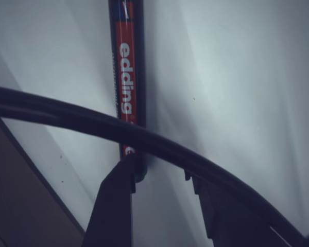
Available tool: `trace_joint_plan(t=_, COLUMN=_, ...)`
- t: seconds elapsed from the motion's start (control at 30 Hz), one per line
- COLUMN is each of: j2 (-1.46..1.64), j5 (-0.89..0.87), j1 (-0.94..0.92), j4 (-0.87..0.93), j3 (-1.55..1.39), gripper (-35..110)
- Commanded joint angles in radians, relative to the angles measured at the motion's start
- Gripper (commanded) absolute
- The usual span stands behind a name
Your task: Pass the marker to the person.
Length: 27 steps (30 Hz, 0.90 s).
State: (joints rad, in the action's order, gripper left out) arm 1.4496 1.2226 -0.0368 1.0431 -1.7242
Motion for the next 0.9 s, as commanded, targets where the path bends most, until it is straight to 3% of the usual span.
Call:
trace_joint_plan(t=0.0, j2=-0.008, j5=0.009, j1=-0.017, j4=0.005, j3=0.104, gripper=16)
trace_joint_plan(t=0.87, j2=0.049, j5=-0.186, j1=0.074, j4=-0.230, j3=0.006, gripper=17)
